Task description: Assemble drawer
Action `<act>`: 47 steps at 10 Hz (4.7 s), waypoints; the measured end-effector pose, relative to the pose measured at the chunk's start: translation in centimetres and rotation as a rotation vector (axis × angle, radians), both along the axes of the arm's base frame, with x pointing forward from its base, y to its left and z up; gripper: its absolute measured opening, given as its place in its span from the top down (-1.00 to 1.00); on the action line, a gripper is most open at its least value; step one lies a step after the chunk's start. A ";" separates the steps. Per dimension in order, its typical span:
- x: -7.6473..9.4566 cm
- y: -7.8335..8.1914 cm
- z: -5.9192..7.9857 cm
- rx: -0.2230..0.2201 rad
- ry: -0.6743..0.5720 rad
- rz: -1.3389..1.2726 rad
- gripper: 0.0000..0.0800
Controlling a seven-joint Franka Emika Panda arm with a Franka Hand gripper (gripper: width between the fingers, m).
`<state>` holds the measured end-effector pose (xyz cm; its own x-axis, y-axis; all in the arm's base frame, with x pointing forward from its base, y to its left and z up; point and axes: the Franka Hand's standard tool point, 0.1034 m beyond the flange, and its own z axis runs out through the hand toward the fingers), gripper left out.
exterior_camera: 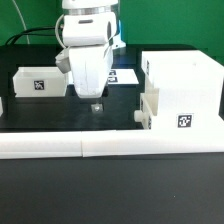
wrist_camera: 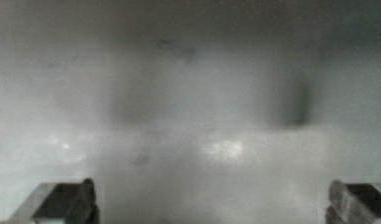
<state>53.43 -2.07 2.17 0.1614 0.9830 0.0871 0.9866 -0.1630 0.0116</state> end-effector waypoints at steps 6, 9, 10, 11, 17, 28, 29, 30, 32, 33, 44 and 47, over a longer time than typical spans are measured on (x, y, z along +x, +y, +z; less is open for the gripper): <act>-2.7 -2.2 1.5 -0.002 -0.050 -0.256 -0.62; -2.6 -2.1 1.3 0.009 -0.035 -0.417 -0.62; -2.6 -2.1 1.3 0.016 -0.029 -0.490 -0.62; -2.6 -2.1 1.3 0.022 -0.023 -0.563 -0.62; -6.3 -2.7 4.0 0.072 -0.037 -1.153 -0.62; -11.3 -5.3 4.2 -0.001 0.076 -1.282 -0.62; -11.3 -5.3 4.2 -0.001 0.077 -1.281 -0.62; -11.3 -5.3 4.2 -0.002 0.077 -1.281 -0.62; -11.3 -5.3 4.2 -0.002 0.077 -1.281 -0.62; -11.5 -5.2 4.1 -0.002 0.080 -1.301 -0.62; -17.5 -5.9 -1.3 -0.033 0.060 -1.345 -0.62; -17.5 -6.6 -1.7 -0.032 0.039 -1.324 -0.62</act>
Offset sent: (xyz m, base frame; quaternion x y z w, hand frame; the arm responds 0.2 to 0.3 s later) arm -0.0387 -0.0257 0.0270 -0.0704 0.0119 0.0710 0.9949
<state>35.94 -8.65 0.48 0.9957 0.0836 0.0403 0.0833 -0.9965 0.0084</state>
